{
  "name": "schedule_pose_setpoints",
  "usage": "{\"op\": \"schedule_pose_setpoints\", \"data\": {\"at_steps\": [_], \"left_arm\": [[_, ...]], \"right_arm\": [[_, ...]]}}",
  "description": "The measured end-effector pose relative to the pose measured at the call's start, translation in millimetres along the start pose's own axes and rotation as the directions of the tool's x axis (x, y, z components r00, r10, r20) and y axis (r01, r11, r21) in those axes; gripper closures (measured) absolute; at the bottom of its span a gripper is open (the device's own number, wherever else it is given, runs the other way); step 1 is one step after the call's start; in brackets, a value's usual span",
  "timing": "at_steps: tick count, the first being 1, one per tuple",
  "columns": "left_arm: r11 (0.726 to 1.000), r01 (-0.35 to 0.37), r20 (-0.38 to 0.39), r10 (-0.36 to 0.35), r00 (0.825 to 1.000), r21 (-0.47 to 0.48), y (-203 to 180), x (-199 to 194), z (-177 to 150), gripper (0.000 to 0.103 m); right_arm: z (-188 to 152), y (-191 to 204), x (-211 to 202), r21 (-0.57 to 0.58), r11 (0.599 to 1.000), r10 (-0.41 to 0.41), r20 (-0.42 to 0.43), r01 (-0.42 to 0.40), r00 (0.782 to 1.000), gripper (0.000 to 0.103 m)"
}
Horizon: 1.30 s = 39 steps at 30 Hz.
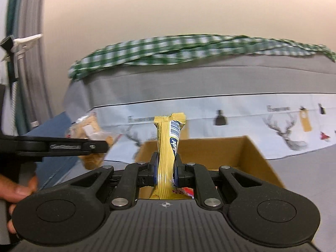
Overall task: Organize snacks
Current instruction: 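Carry the cracker bag and yellow bar over the box and release them inside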
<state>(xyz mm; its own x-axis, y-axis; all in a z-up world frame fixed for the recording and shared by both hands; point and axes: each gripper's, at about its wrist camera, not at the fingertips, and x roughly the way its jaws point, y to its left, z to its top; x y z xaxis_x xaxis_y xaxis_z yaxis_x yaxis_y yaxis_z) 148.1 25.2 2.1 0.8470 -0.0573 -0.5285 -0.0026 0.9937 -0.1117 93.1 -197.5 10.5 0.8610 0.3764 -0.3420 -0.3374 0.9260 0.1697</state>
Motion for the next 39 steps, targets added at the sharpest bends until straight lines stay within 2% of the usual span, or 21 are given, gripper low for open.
{"op": "schedule_pose_setpoints", "data": {"at_steps": [5, 11, 25, 39], "left_arm": [[0.998, 0.056, -0.01, -0.056, 0.998, 0.037, -21.7, 6.9, -3.4, 0.05], [0.994, 0.095, -0.017, -0.094, 0.995, 0.057, -35.3, 11.3, -6.1, 0.05], [0.992, 0.108, -0.012, -0.108, 0.994, 0.068, -37.4, 8.1, -7.0, 0.05], [0.981, 0.177, 0.01, -0.178, 0.984, 0.081, -46.7, 3.6, -5.9, 0.049]], "right_arm": [[-3.5, -33.3, 3.1, 0.048, 0.995, -0.089, -0.02, 0.09, 0.996, 0.089], [-8.5, -54.5, 6.3, 0.093, 0.985, -0.139, -0.037, 0.142, 0.99, 0.089], [-10.3, -53.4, 4.8, 0.094, 0.985, -0.14, -0.029, 0.142, 0.99, 0.089], [-11.0, -53.8, 1.8, 0.102, 0.983, -0.15, -0.015, 0.151, 0.989, 0.089]]}}
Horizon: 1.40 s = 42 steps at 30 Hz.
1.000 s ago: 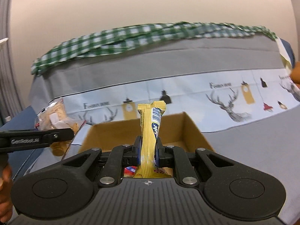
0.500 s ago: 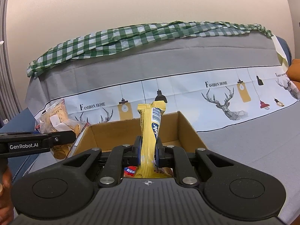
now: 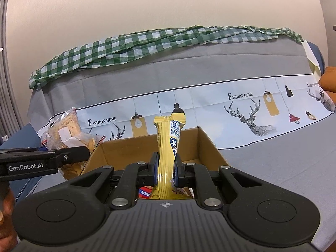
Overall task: Organize snacks
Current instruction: 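Carry the cracker bag and yellow bar over the box and release them inside, then grasp the red-wrapped candy with left tool while right tool reaches for red packet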
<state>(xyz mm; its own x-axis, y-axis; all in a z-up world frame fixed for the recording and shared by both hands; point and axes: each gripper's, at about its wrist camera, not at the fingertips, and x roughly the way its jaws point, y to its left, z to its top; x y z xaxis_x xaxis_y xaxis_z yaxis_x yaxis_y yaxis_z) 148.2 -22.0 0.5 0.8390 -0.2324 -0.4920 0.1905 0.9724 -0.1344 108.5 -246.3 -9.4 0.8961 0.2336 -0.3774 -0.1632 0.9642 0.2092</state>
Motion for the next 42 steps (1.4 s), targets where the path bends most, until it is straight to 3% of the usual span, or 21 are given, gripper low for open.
{"op": "schedule_pose_setpoints", "data": {"at_steps": [1, 4, 5, 6, 11, 15, 23, 28, 32, 34, 36, 37, 39, 42], "left_arm": [[1.0, 0.011, 0.0, -0.011, 1.0, 0.001, -0.6, -0.6, 0.0, 0.049], [0.998, 0.054, -0.022, -0.054, 0.998, 0.011, -5.1, 1.9, -2.0, 0.027], [0.998, 0.056, -0.017, -0.055, 0.998, 0.026, -8.1, 1.2, -2.9, 0.024], [0.998, 0.054, -0.01, -0.054, 0.999, 0.043, -11.2, 0.4, -3.6, 0.024], [0.997, 0.048, 0.019, -0.049, 0.999, 0.066, -13.5, -3.3, -7.8, 0.024], [0.998, 0.019, 0.03, -0.021, 0.999, 0.058, -5.7, -6.1, -12.6, 0.024], [0.992, -0.11, 0.027, 0.109, 0.994, 0.062, 20.6, -21.8, -21.8, 0.024], [0.975, -0.212, 0.007, 0.212, 0.977, 0.06, 43.6, -38.7, -33.3, 0.023], [0.954, -0.299, -0.125, 0.296, 0.947, -0.01, 71.8, -47.1, -49.5, 0.023], [0.934, -0.352, -0.15, 0.34, 0.928, -0.065, 86.6, -56.3, -50.4, 0.027], [0.928, -0.342, -0.15, 0.321, 0.935, -0.145, 103.4, -66.1, -49.7, 0.049], [0.927, -0.334, -0.153, 0.31, 0.938, -0.173, 110.1, -69.0, -49.5, 0.055], [0.919, -0.33, -0.157, 0.301, 0.941, -0.215, 123.5, -74.0, -49.4, 0.083], [0.901, -0.339, -0.171, 0.301, 0.938, -0.272, 141.0, -77.8, -50.2, 0.087]], "right_arm": [[-0.2, 0.2, 0.0, 0.0, 1.0, 0.0, -0.001, 0.0, 1.0, 0.089], [-2.0, 2.8, 4.5, -0.012, 1.0, 0.002, -0.033, -0.002, 0.999, 0.078], [-3.0, 4.0, 7.3, -0.019, 1.0, -0.009, -0.047, 0.008, 0.999, 0.061], [-4.5, 5.2, 8.7, -0.026, 0.999, -0.031, -0.051, 0.03, 0.998, 0.052], [-6.1, 2.2, 13.7, -0.008, 0.995, -0.096, -0.067, 0.096, 0.993, 0.045], [-8.4, 4.7, 16.9, 0.002, 0.993, -0.114, -0.073, 0.114, 0.991, 0.043], [-16.5, 27.9, 16.4, -0.01, 0.994, -0.107, -0.06, 0.107, 0.992, 0.041], [-19.1, 53.1, 12.7, -0.005, 0.995, -0.095, -0.024, 0.095, 0.995, 0.041], [-22.5, 77.0, 6.7, -0.019, 0.994, -0.105, 0.018, 0.106, 0.994, 0.042], [-24.8, 89.1, 4.3, -0.028, 0.996, -0.081, 0.021, 0.082, 0.996, 0.043], [-27.3, 99.4, 1.5, -0.032, 0.998, -0.048, 0.022, 0.048, 0.999, 0.058], [-28.0, 104.3, 0.7, -0.034, 0.999, -0.023, 0.021, 0.024, 1.0, 0.063], [-28.2, 112.6, 0.3, -0.039, 0.999, 0.033, 0.01, -0.032, 0.999, 0.078], [-26.8, 122.8, 0.3, -0.036, 0.995, 0.098, 0.005, -0.098, 0.995, 0.086]]}}
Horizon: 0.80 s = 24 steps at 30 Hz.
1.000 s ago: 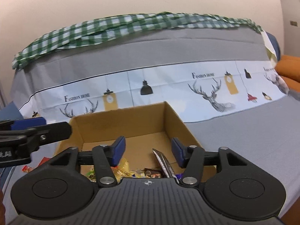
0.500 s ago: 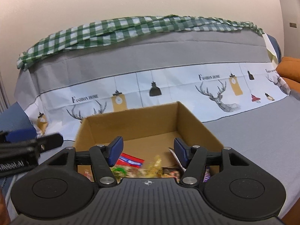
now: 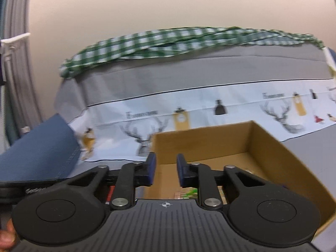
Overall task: Organize snacks
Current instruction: 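Grasp the red-wrapped candy with left tool while right tool reaches for red packet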
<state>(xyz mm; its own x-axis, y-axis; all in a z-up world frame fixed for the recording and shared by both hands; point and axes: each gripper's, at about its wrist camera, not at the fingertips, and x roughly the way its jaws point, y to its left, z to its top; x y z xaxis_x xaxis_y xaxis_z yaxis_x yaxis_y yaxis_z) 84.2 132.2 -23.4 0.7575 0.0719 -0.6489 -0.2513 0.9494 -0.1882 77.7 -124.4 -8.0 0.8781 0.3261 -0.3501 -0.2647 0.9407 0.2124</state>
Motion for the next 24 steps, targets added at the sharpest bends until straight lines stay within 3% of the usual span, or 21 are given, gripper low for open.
{"op": "schedule_pose_setpoints", "data": {"at_steps": [5, 12, 15, 22, 24], "left_arm": [[0.988, -0.069, -0.083, 0.058, 0.995, -0.14, 36.4, 21.8, 8.8, 0.087], [0.92, -0.109, -0.192, 0.038, 0.981, -0.377, 87.9, 69.3, 15.4, 0.082], [0.905, -0.139, -0.213, 0.056, 0.976, -0.401, 96.0, 90.0, 20.3, 0.075], [0.89, -0.194, -0.285, 0.076, 0.955, -0.413, 95.0, 136.1, 18.3, 0.074], [0.891, -0.226, -0.294, 0.111, 0.949, -0.394, 91.8, 145.9, 19.1, 0.065]], "right_arm": [[2.1, 12.8, 7.7, 0.009, 0.996, 0.085, -0.035, -0.085, 0.996, 0.085], [-0.7, 24.7, 20.7, 0.01, 0.988, 0.152, -0.111, -0.152, 0.982, 0.084], [-1.0, 27.1, 27.3, 0.017, 0.988, 0.155, -0.12, -0.154, 0.981, 0.084], [-2.9, 33.0, 44.3, 0.039, 0.982, 0.186, -0.158, -0.182, 0.97, 0.084], [-4.2, 37.9, 47.3, 0.029, 0.981, 0.195, -0.161, -0.193, 0.968, 0.084]]}}
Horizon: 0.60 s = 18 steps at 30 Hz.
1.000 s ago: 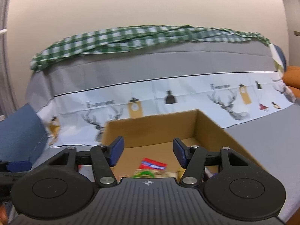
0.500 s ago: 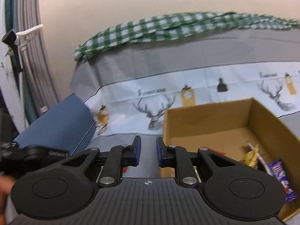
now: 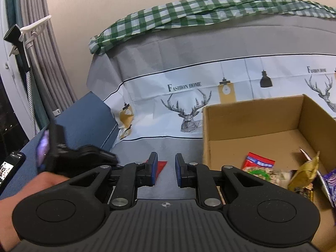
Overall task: Organize snacks
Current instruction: 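Grasp the red-wrapped candy with left tool while right tool reaches for red packet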
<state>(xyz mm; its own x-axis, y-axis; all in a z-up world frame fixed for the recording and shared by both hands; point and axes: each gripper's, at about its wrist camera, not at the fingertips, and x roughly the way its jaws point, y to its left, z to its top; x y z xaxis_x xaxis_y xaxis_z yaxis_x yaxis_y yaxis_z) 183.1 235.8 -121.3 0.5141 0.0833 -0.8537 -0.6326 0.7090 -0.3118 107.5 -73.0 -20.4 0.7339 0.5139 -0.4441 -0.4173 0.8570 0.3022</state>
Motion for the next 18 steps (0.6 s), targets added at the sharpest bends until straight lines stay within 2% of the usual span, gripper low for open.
{"op": "schedule_pose_setpoints", "data": {"at_steps": [2, 5, 7, 8, 9, 12, 15, 18], "left_arm": [[0.999, -0.05, 0.016, 0.05, 0.999, 0.012, -4.1, 6.5, 2.6, 0.06], [0.99, -0.126, 0.013, 0.125, 0.992, 0.07, -10.3, 15.4, 4.2, 0.06], [0.982, -0.144, 0.013, 0.143, 0.99, 0.123, -14.9, 19.1, 4.2, 0.062], [0.975, -0.153, 0.019, 0.152, 0.988, 0.158, -16.9, 18.6, 4.5, 0.07], [0.969, -0.159, 0.021, 0.158, 0.987, 0.191, -17.3, 17.8, 4.6, 0.083], [0.955, -0.204, 0.041, 0.199, 0.979, 0.217, -10.9, 11.0, 7.5, 0.085], [0.958, -0.211, 0.054, 0.205, 0.977, 0.195, 2.2, -1.8, 13.8, 0.085], [0.958, -0.19, -0.003, 0.195, 0.981, 0.215, 11.2, -1.7, 12.4, 0.084]], "right_arm": [[-1.6, 5.1, 4.7, -0.01, 1.0, 0.008, -0.006, -0.008, 1.0, 0.084], [-5.7, 13.2, 11.6, -0.031, 0.999, 0.016, -0.019, -0.017, 1.0, 0.084], [-9.2, 18.2, 15.9, -0.042, 0.999, 0.023, -0.03, -0.024, 0.999, 0.082], [-11.0, 20.9, 18.1, -0.049, 0.998, 0.025, -0.035, -0.027, 0.999, 0.08], [-12.6, 23.4, 20.2, -0.054, 0.998, 0.027, -0.041, -0.029, 0.999, 0.078], [-18.3, 30.1, 29.0, -0.065, 0.997, 0.029, -0.062, -0.033, 0.998, 0.077], [-23.6, 38.2, 39.3, -0.076, 0.996, 0.032, -0.078, -0.038, 0.996, 0.074], [-30.6, 48.0, 53.4, -0.098, 0.995, 0.02, -0.095, -0.029, 0.995, 0.071]]}}
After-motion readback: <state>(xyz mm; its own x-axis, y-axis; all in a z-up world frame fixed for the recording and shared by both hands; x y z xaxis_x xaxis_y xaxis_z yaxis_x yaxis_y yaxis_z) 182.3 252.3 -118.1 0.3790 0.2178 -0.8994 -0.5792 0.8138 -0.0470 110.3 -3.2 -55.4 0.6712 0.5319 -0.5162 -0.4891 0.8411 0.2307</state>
